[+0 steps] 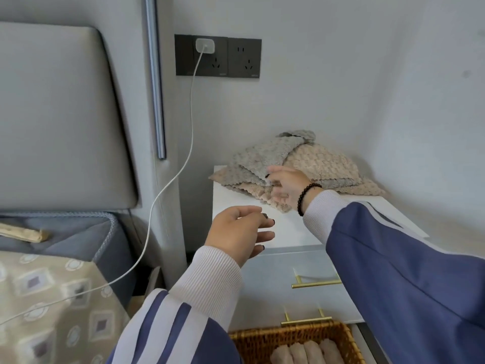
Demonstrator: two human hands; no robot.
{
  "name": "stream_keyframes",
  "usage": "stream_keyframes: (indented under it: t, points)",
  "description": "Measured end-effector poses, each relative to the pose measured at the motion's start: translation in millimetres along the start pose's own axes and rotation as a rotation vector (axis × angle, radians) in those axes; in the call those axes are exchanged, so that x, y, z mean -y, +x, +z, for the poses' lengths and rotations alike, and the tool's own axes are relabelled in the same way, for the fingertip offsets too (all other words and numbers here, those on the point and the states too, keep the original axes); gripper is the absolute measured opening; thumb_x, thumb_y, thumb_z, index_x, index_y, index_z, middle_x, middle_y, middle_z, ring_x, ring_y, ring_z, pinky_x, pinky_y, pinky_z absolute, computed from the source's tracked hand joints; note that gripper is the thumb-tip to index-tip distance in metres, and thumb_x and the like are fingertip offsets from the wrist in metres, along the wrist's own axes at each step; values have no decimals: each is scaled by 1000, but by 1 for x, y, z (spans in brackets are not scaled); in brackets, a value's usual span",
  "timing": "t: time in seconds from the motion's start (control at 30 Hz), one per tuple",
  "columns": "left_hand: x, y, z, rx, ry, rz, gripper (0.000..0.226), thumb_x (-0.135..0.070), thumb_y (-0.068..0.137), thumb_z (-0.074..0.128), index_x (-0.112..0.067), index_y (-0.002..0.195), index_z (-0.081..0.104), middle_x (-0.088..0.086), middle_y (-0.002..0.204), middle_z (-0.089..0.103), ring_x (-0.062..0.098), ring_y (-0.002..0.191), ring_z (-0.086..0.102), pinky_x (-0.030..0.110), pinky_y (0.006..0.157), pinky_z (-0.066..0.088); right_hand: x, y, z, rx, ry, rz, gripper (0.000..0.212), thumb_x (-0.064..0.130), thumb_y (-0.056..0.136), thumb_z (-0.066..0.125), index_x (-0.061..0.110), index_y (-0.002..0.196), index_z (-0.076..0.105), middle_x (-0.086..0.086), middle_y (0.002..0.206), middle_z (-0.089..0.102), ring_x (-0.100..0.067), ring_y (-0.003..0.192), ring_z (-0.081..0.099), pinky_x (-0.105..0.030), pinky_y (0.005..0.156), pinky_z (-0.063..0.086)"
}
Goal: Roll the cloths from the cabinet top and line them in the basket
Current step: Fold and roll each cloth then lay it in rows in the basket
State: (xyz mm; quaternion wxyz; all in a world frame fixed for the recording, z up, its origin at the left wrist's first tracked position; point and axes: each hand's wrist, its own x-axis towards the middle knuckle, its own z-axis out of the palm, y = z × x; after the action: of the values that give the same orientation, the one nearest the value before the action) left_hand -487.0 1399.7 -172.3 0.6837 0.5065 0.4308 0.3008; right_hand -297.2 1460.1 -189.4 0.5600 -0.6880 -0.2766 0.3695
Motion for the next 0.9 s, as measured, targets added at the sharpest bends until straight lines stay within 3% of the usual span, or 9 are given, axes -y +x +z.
stream_keyframes:
  t: [0.07,0.13,0.2,0.3,0.43,0.57,0.77,0.9]
  points:
    - [-2,-1,-1,0,5,2,16,-10,90,59,-16,104,65,0,85,76,15,71,70,29,71,55,3,2,7,-4,12,27,15,8,85,64,15,98,64,-4,104,54,-19,96,50,-34,79,49]
    - [-3,-1,-2,-3,7,9,16,-10,89,59,-16,103,65,0,85,76,15,70,70,29,71,55,5,0,11,-53,9,-36,14,7,83,67,9,96,64,-8,110,56,-17,86,54,-29,72,52]
    - [-3,-2,-2,-5,10,6,17,-9,89,59,-16,103,65,0,86,76,15,70,70,30,71,55,2,-12,10,-98,-21,-159,34,6,84,66,8,117,62,-4,111,56,-10,75,56,-18,59,50]
    - [-4,-3,-2,-3,6,2,16,-9,89,59,-17,102,65,1,86,76,15,71,70,30,72,55,-15,-35,-1,-138,-14,-303,49,3,82,65,13,130,57,8,107,62,-4,80,60,-19,76,49]
    - [-5,-6,-3,5,18,-11,16,-8,89,58,-15,102,65,2,88,76,16,71,69,30,72,54,-29,-66,-29,-185,192,-310,38,-5,79,65,23,104,70,-1,103,68,-16,93,64,-32,93,50]
    - [0,-11,-2,15,99,-52,18,-8,88,61,-16,103,65,3,90,75,20,82,73,33,77,57,-24,-99,-53,-208,383,-283,30,-10,80,65,13,97,72,-4,92,66,-19,89,62,-35,97,50]
    - [9,-21,10,43,203,-147,15,-21,94,57,-15,108,61,5,103,70,23,97,68,38,83,56,-16,-153,-74,-171,490,-241,18,-12,81,63,6,86,65,-14,88,63,-22,81,61,-36,82,52]
    - [23,-24,23,90,142,-287,32,-40,96,52,-14,115,56,8,107,66,27,98,66,42,80,55,-21,-184,-82,-51,567,-127,17,-12,85,55,4,78,59,-13,72,67,-20,65,66,-31,62,58]
